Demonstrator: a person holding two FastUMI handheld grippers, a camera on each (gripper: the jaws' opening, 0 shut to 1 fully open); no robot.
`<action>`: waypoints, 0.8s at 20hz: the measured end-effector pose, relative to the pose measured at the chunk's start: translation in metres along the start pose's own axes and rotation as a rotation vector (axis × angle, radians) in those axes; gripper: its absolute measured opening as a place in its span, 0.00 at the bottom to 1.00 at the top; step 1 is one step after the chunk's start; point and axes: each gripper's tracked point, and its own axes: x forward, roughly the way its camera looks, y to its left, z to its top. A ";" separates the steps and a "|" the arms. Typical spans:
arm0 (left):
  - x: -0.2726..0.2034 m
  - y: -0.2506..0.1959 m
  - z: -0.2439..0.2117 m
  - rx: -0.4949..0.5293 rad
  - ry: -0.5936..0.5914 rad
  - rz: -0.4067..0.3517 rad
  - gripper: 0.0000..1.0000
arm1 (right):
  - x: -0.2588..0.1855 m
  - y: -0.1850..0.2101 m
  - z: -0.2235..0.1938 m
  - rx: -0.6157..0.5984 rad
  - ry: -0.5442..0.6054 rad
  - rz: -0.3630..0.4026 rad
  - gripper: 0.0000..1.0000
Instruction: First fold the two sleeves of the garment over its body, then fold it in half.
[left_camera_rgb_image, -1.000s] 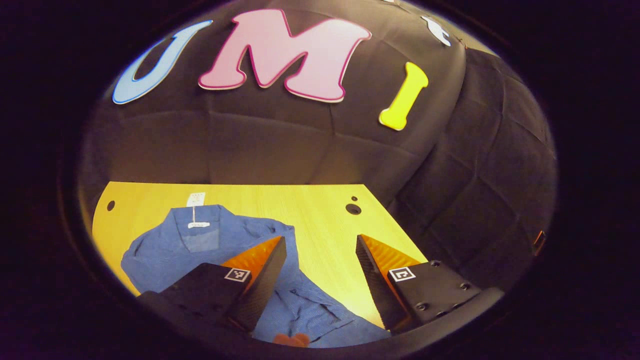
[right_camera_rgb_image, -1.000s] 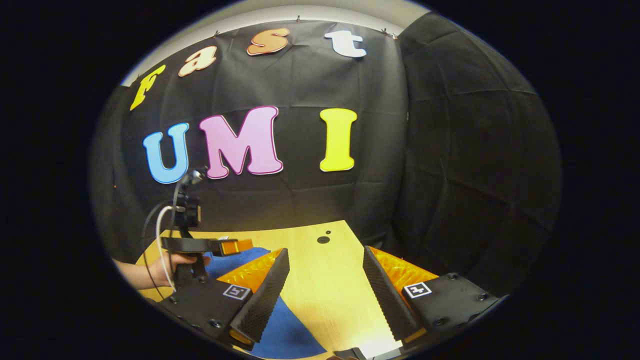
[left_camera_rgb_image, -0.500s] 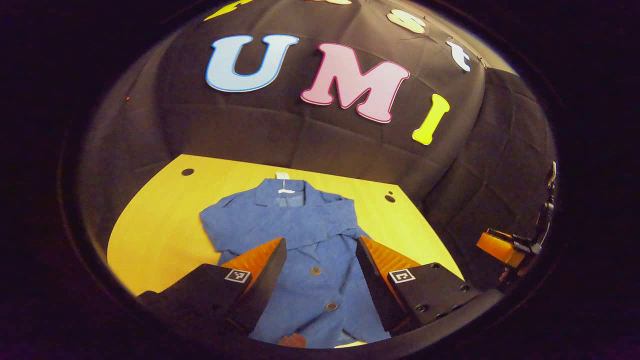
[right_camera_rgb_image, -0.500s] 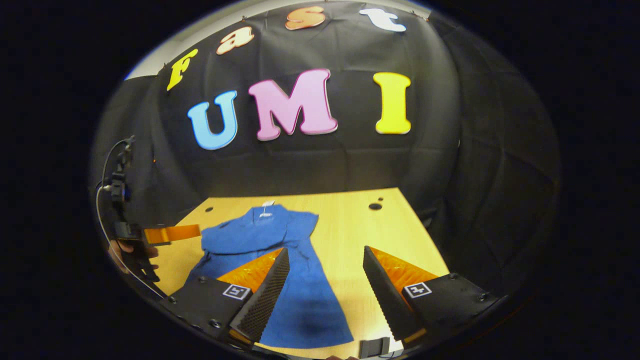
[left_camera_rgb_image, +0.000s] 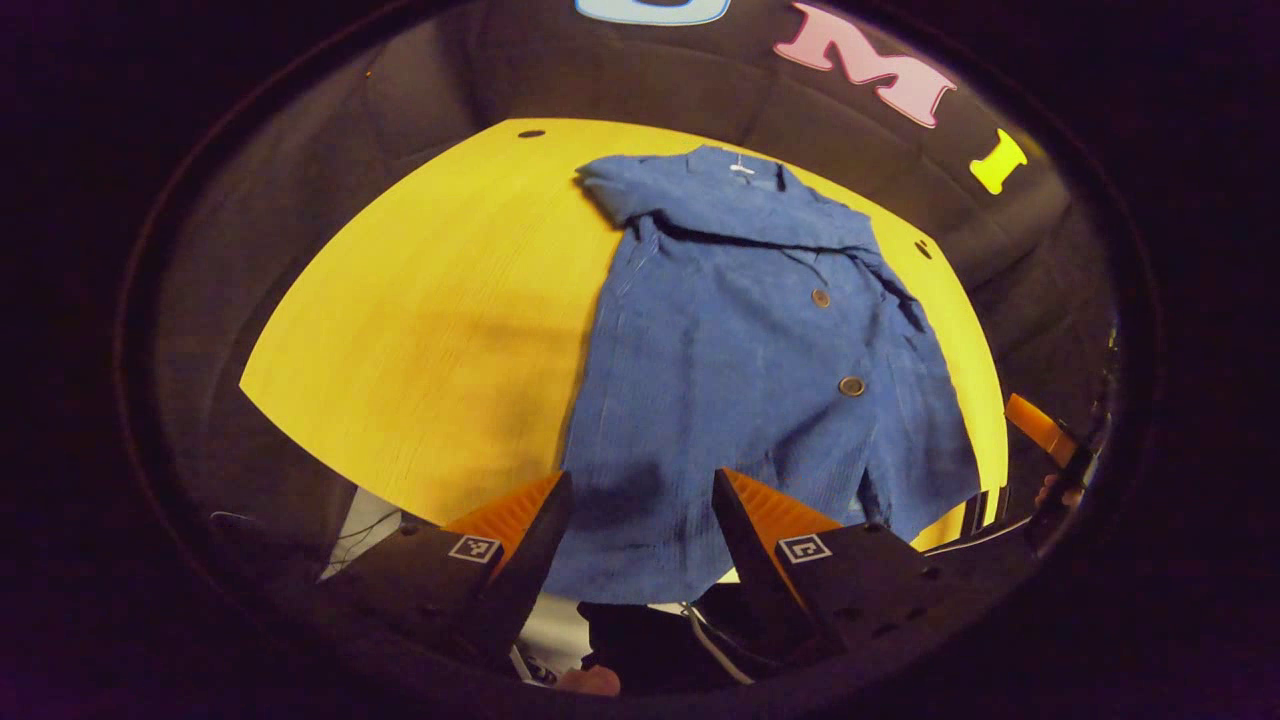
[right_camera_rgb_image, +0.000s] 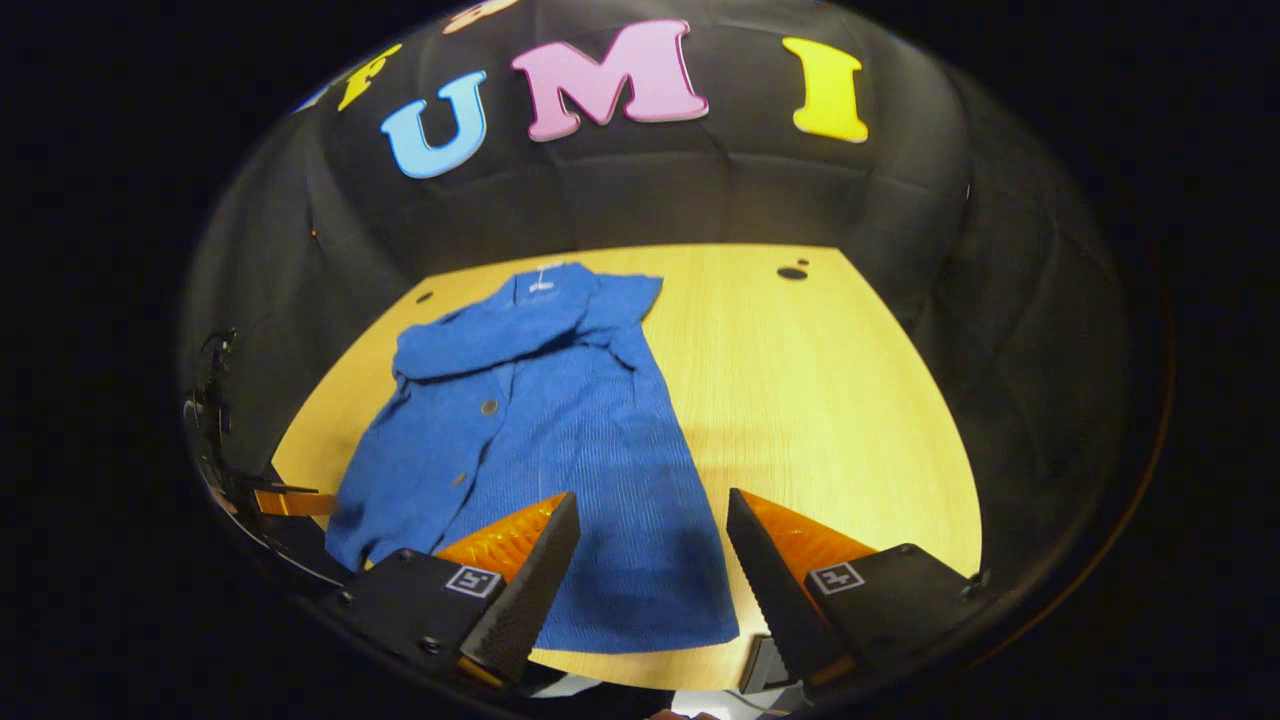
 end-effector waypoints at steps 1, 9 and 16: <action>0.004 0.009 -0.008 -0.006 0.024 0.014 0.83 | 0.004 -0.001 -0.004 0.011 0.019 -0.001 0.96; 0.014 0.011 -0.026 -0.066 0.178 0.023 0.83 | 0.027 -0.024 -0.043 0.087 0.208 -0.037 0.97; 0.020 0.007 -0.025 0.046 0.238 0.087 0.83 | 0.033 -0.032 -0.074 0.053 0.338 -0.072 0.97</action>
